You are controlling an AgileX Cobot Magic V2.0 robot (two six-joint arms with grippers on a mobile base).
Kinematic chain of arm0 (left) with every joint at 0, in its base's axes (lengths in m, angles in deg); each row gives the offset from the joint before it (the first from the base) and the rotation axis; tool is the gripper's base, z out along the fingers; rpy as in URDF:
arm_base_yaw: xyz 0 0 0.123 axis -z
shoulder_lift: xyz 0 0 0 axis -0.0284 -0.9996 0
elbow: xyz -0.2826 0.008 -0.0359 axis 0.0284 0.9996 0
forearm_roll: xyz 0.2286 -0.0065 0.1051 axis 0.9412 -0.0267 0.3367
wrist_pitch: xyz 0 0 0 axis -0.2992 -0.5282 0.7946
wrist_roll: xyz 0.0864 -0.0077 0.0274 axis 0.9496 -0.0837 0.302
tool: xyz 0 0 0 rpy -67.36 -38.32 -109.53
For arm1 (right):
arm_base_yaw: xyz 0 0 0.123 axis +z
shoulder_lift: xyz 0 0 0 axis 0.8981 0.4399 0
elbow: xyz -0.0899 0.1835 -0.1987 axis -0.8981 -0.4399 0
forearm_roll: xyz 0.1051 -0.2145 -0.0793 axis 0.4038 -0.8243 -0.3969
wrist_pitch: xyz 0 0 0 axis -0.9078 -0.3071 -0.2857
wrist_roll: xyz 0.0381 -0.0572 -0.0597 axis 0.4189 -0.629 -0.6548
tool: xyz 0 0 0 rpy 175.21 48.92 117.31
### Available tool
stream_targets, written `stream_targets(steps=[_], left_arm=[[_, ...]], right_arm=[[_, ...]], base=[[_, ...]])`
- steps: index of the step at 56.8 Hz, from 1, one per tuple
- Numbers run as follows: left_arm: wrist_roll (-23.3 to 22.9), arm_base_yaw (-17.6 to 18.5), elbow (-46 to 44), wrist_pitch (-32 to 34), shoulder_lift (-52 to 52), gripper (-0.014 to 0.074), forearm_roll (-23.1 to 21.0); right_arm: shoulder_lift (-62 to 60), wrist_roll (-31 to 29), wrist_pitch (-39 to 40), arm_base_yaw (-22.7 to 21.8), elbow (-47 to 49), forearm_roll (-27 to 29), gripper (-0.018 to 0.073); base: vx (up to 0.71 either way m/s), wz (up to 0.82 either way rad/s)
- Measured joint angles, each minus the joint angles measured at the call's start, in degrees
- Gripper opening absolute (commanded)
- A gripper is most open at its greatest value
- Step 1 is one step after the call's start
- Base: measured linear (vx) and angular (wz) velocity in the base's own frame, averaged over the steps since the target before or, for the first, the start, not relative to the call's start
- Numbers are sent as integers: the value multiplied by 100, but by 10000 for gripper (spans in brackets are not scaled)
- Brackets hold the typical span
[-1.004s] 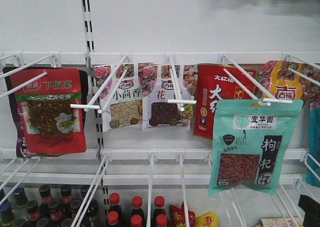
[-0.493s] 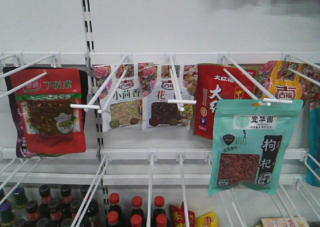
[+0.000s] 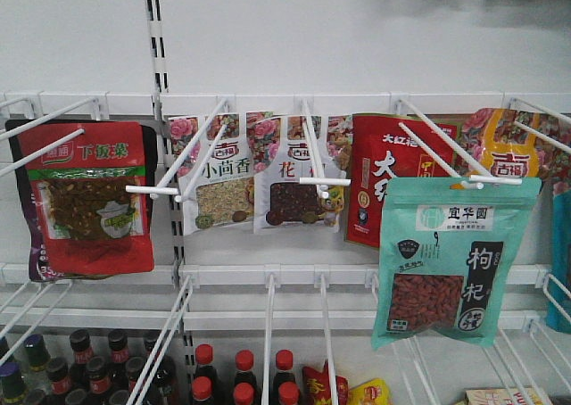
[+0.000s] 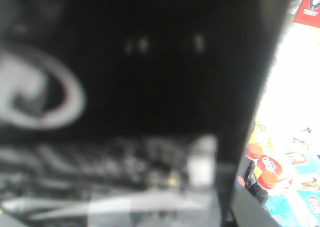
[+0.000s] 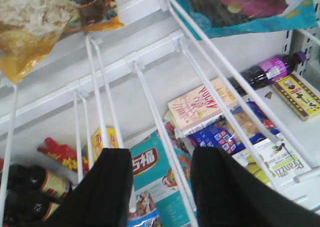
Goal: Pick snacks and fruit into basket
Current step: 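Reach the right gripper under the mint-green goji bag and close on it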
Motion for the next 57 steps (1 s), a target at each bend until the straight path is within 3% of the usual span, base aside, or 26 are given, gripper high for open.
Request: stream_targets(steps=[5, 17, 24, 30, 37, 49, 57], left_arm=[[0, 0, 0, 0, 0, -4, 0], [0, 0, 0, 0, 0, -4, 0], [0, 0, 0, 0, 0, -4, 0], [5, 0, 0, 0, 0, -4, 0], [10, 0, 0, 0, 0, -4, 0], [10, 0, 0, 0, 0, -4, 0], [10, 0, 1, 0, 0, -4, 0]], right_arm=[[136, -853, -550, 0, 248, 521, 353], [1051, -3695, -1850, -275, 1139, 2737, 370], [1304, -5002, -2231, -641, 1205, 3799, 373], [1315, -6219, -2362, -846, 1187, 4378, 373], [1329, -7052, -2648, -885, 1187, 4759, 373], [1381, -7552, -3229, -885, 1081, 4890, 373], [1381, -8471, -3246, -885, 470, 5531, 373]], base=[[0, 0], [0, 0], [0, 0], [0, 0], [0, 0], [0, 0], [0, 0]])
